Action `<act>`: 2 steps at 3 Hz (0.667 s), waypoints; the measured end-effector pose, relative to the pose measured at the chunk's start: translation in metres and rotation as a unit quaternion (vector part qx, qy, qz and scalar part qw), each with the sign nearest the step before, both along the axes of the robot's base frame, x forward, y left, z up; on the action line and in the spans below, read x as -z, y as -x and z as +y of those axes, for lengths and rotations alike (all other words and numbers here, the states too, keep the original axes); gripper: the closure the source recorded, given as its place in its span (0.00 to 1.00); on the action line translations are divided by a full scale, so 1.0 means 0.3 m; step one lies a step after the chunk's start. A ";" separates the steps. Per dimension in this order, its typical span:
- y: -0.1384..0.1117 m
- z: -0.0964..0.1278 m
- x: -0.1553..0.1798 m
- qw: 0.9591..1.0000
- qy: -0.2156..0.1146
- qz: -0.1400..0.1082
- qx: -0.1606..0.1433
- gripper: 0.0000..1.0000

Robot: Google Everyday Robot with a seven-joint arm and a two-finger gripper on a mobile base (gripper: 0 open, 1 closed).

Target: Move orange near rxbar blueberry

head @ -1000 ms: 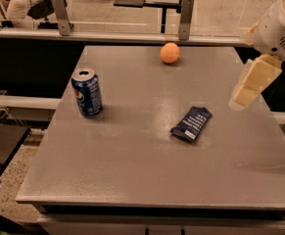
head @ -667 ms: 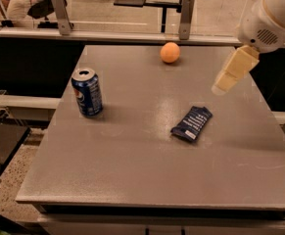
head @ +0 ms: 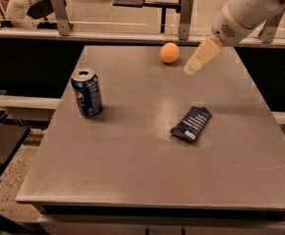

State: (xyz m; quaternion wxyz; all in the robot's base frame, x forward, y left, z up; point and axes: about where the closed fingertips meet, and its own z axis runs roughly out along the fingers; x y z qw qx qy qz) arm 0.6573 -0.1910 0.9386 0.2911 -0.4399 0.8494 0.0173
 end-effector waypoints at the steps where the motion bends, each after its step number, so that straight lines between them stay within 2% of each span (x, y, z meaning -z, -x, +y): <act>1: -0.129 0.050 0.067 0.999 -0.030 -0.001 0.031 0.00; 2: -0.237 0.084 0.136 0.997 -0.053 0.002 0.059 0.00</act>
Offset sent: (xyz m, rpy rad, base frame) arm 0.1142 0.0354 -0.0640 0.1650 0.0086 -0.2007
